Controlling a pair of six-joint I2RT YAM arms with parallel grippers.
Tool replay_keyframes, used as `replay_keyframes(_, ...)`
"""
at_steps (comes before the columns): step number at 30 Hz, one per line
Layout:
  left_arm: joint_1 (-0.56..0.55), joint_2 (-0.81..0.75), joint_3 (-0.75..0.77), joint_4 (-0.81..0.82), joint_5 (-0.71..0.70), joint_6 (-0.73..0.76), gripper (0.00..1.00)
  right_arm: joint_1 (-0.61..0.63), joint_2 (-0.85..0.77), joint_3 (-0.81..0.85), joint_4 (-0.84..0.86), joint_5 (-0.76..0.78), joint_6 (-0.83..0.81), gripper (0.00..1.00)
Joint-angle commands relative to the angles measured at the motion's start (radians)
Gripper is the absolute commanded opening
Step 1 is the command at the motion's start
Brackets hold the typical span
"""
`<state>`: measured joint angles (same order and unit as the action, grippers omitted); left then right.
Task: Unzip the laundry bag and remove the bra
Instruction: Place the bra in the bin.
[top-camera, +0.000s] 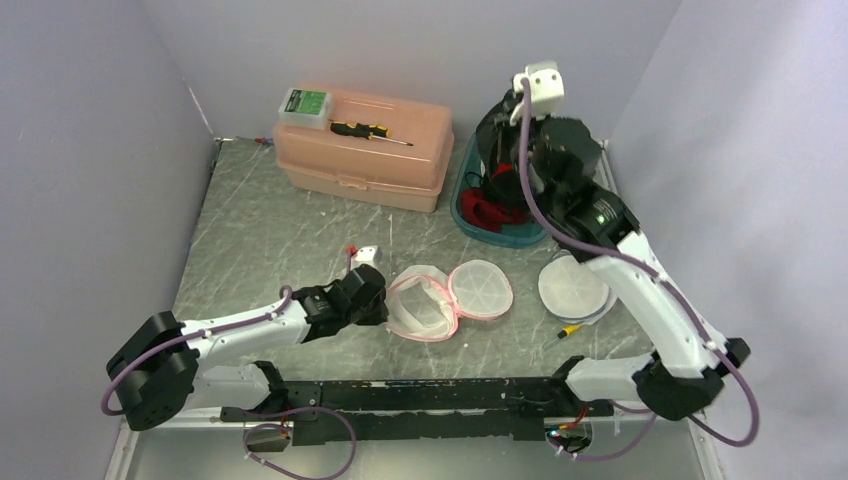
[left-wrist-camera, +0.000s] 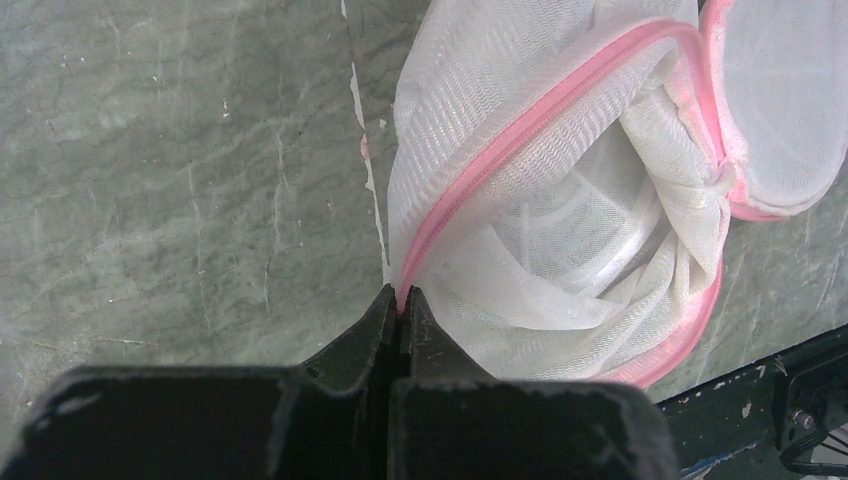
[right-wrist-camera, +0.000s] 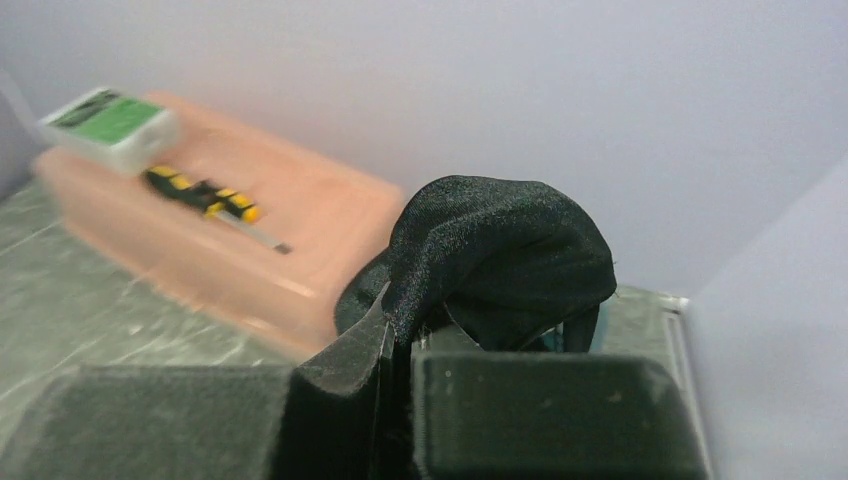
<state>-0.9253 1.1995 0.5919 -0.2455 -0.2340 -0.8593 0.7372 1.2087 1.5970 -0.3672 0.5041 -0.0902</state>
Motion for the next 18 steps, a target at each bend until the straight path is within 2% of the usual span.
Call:
replay_keyframes(1,0.002,-0.008,0.035,0.023,-0.011,0.003,0.03,-0.114,0.087,0.145,0.054,0.060,-0.070,0.00)
replay_keyframes(11,0.000,0.033,0.052,0.047,0.011,0.018,0.03,-0.310,0.274,0.233,0.138,-0.109,-0.019,0.00)
replay_keyframes(15,0.000,0.041,0.048,0.063,0.019,0.017,0.03,-0.342,0.346,0.239,0.172,-0.094,-0.044,0.00)
replay_keyframes(18,0.002,0.053,0.049,0.065,0.032,0.014,0.03,-0.354,0.378,0.179,0.213,-0.066,-0.073,0.00)
